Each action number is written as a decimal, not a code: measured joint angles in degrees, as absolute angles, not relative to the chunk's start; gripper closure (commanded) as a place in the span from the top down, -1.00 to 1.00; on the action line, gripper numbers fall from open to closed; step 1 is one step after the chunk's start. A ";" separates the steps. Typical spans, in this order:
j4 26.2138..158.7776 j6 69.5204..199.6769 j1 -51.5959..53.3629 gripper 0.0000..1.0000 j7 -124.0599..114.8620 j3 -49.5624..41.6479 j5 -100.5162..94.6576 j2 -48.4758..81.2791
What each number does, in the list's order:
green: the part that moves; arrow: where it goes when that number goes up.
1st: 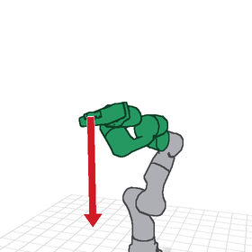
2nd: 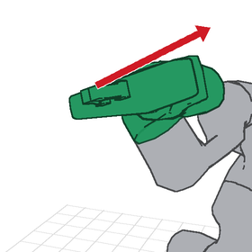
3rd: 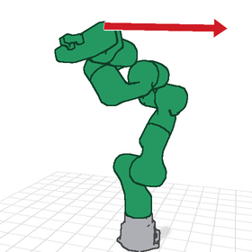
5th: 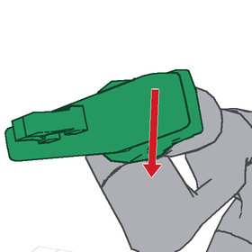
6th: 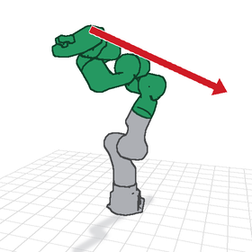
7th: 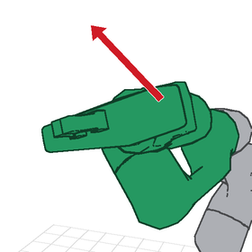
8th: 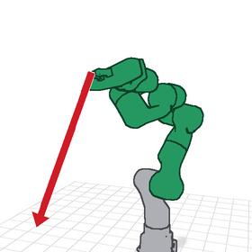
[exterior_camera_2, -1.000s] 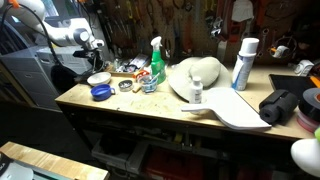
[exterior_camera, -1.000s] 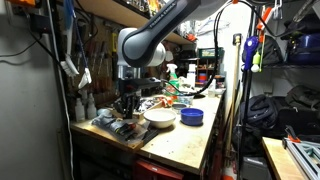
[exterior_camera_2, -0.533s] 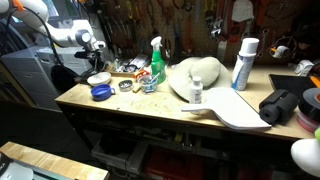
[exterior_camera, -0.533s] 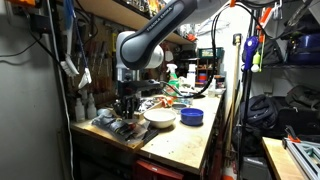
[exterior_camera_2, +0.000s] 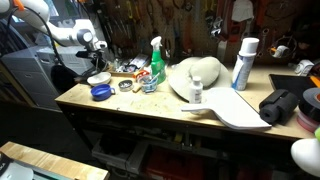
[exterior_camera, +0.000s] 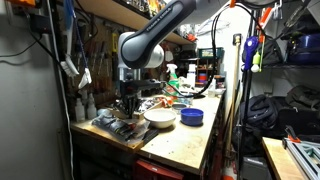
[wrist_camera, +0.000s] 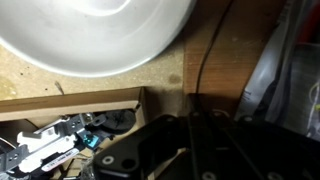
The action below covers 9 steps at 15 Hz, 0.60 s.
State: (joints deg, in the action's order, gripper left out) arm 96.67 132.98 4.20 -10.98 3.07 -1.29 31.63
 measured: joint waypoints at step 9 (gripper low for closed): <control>96.23 132.31 4.52 -0.99 -9.90 2.69 -1.94 30.04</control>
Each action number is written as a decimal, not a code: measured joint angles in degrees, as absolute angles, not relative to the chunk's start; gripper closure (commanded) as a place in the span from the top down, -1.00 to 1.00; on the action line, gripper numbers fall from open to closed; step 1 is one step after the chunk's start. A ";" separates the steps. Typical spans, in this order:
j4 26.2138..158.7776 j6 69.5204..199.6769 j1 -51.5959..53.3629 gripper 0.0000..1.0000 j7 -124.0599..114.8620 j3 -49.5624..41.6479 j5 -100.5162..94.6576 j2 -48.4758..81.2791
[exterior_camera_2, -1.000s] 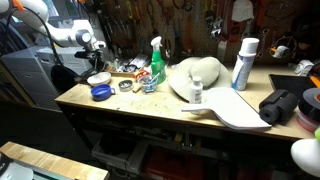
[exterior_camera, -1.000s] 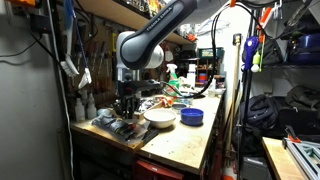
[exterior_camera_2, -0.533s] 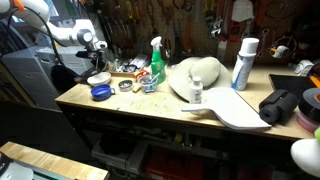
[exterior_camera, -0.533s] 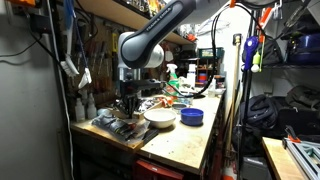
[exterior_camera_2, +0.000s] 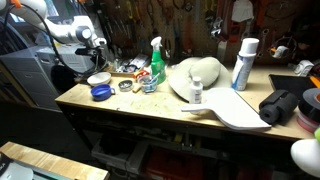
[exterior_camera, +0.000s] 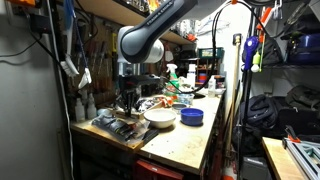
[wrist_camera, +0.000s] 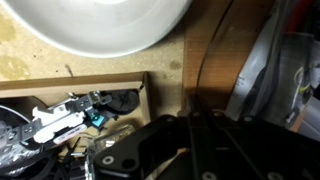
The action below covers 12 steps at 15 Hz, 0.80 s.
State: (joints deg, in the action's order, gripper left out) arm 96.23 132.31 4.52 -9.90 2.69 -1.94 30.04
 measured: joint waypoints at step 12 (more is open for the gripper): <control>102.69 128.68 5.70 -0.99 0.87 1.88 -9.84 21.91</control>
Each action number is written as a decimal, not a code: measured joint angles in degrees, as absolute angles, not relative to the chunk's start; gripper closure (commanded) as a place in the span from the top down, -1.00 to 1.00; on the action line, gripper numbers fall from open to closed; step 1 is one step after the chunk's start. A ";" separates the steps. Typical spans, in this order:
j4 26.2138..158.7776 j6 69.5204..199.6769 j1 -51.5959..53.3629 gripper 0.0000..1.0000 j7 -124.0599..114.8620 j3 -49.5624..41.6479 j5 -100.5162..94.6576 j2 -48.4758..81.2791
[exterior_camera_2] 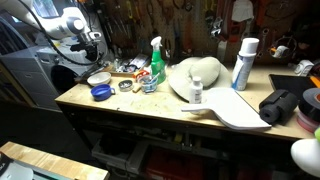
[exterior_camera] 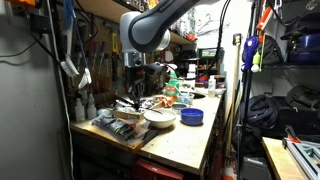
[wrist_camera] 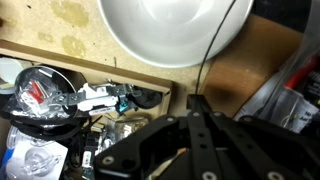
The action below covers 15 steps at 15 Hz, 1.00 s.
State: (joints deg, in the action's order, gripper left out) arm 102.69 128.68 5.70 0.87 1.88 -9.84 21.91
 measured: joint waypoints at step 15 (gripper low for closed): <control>123.08 138.38 1.89 0.13 6.14 1.18 -6.40 11.18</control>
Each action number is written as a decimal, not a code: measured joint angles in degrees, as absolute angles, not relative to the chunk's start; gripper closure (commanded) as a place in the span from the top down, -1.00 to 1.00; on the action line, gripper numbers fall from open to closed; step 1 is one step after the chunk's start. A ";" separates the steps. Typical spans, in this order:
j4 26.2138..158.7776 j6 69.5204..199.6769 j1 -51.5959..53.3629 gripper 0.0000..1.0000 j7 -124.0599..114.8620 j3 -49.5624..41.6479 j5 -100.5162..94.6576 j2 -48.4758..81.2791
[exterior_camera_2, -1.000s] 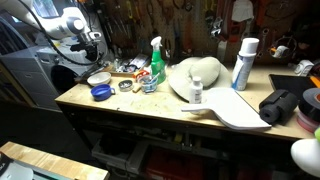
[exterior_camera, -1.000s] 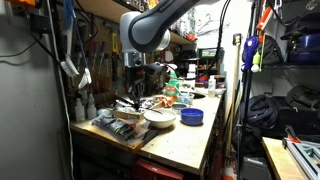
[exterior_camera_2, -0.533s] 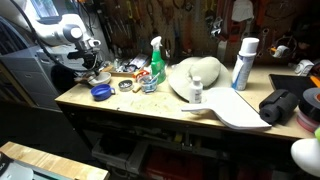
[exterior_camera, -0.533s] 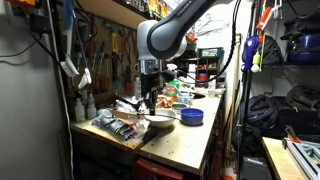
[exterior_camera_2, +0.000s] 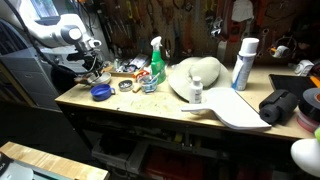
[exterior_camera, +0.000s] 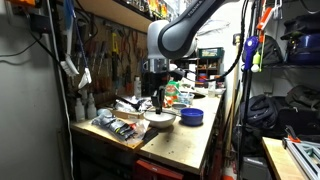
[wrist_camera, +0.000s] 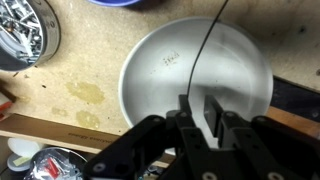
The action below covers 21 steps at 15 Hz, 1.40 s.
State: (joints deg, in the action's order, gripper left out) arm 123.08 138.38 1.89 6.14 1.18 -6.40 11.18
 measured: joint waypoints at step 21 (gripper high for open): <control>127.27 154.12 1.85 0.96 8.59 3.39 1.33 3.98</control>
State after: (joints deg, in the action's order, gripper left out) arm 127.27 154.12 1.85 8.59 3.39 1.33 3.98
